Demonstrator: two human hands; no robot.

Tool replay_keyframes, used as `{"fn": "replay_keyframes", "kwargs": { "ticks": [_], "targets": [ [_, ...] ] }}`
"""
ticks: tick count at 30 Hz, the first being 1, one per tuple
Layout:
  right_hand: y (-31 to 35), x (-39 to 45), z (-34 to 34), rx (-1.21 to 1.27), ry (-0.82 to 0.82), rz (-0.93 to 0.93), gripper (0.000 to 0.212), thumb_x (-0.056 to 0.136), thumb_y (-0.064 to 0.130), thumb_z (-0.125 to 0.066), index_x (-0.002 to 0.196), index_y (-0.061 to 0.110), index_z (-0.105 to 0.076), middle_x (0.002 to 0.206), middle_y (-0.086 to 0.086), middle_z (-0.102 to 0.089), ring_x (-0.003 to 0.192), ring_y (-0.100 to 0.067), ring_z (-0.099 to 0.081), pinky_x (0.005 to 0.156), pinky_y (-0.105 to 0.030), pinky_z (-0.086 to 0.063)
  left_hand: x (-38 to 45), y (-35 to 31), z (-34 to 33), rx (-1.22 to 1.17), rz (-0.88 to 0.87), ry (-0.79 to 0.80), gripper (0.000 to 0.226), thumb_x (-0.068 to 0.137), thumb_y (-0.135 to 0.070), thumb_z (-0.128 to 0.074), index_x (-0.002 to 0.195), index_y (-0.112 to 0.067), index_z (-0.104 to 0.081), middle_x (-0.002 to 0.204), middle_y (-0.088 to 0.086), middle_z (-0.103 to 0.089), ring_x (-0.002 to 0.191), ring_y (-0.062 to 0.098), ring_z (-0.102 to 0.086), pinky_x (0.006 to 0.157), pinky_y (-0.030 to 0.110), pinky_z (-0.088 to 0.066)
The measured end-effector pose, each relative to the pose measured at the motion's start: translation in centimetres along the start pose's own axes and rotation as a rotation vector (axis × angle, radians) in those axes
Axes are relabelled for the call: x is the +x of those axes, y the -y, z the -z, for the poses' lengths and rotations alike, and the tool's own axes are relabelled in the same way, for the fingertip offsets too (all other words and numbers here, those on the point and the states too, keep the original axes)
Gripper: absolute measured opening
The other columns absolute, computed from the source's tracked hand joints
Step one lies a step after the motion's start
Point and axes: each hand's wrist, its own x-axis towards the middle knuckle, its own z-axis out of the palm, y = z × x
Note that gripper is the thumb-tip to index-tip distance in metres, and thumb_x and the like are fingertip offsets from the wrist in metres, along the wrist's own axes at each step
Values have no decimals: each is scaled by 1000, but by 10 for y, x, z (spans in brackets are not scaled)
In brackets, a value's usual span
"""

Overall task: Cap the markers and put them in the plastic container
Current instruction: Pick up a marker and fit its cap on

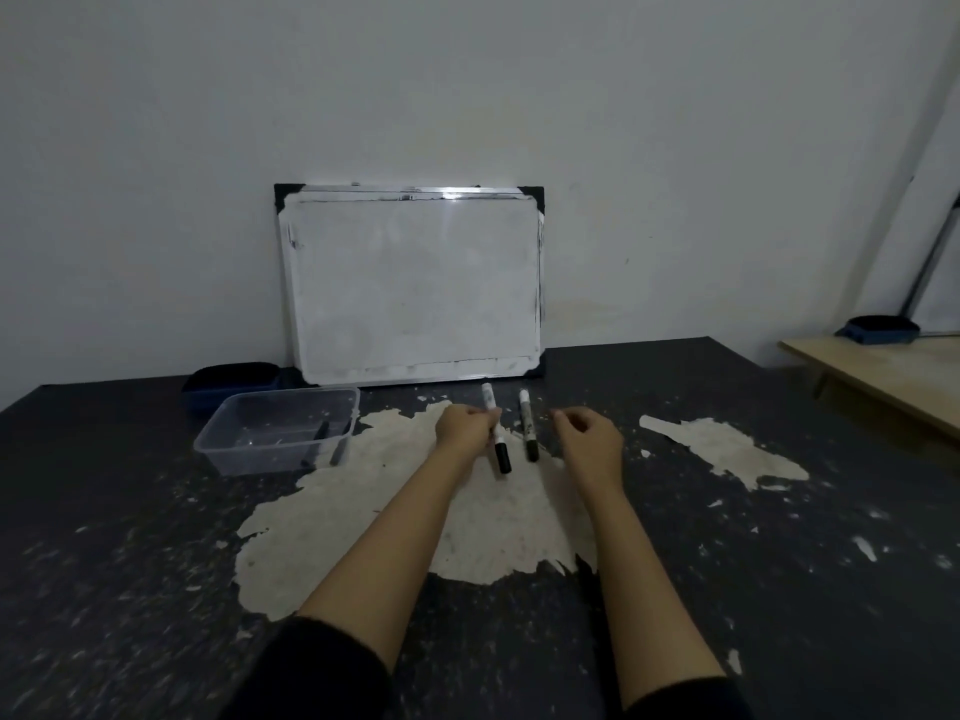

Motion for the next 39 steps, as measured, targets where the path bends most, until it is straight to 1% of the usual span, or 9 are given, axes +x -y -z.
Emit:
{"fn": "replay_keyframes", "kwargs": {
  "ticks": [3,6,10,14,17,24,29,35,39],
  "targets": [
    [-9,0,-5,-24,26,14,17,94,12,-62,105,4,-72,95,-7,-69,80,-12,-60,61,-10,-42,17,-5,-11,139,-23,-46,28,82,-27,-73,66,-6,-66,65,10,-62,59,21,-57,66,32,-52],
    [-12,0,-11,-8,23,18,13,87,19,-72,94,8,-73,84,-6,-70,76,-16,-64,59,-14,-46,27,-9,-18,256,-46,-47,31,80,-30,-75,64,-5,-64,70,11,-62,63,22,-57,62,27,-43],
    [-16,3,-16,-80,34,39,13,81,22,-77,86,11,-72,75,-1,-68,70,-14,-64,59,-18,-49,34,-7,-23,302,-28,-61,38,78,-32,-76,85,4,-70,81,18,-66,81,28,-65,59,27,-38],
    [-16,3,-22,-144,22,46,9,81,22,-73,80,14,-74,69,1,-68,63,-13,-63,55,-22,-48,33,0,-26,325,-77,-82,40,79,-36,-74,61,-6,-56,56,4,-51,53,16,-50,48,26,-33],
    [-16,4,-24,-135,-4,44,11,83,22,-71,81,12,-75,68,-1,-68,61,-13,-63,55,-25,-49,33,0,-26,331,-94,-77,35,80,-33,-74,65,-6,-57,58,2,-52,52,11,-48,44,22,-30],
    [-16,5,-24,-115,-36,34,11,86,17,-68,80,10,-75,69,-3,-68,61,-14,-61,58,-28,-51,34,0,-27,352,-113,-50,27,81,-24,-74,88,2,-70,89,13,-68,76,17,-56,67,25,-39],
    [-14,1,-23,-105,-71,51,11,88,13,-65,80,10,-72,71,-1,-66,65,-12,-62,54,-14,-42,33,-1,-29,371,-111,-58,33,81,-22,-74,59,-14,-51,76,7,-58,74,18,-54,67,26,-39],
    [-19,4,-25,-106,-62,55,10,89,16,-66,84,11,-74,78,-4,-69,71,-16,-65,60,-21,-48,32,1,-29,333,-92,-64,31,81,-32,-74,76,-2,-69,65,5,-59,56,13,-52,47,23,-34],
    [-24,5,-26,-97,-67,45,13,90,20,-65,86,11,-75,80,-4,-69,73,-16,-65,68,-32,-57,26,-1,-25,369,-91,-66,41,90,-35,-63,80,4,-73,63,7,-60,55,16,-53,60,25,-42]
  ]
}}
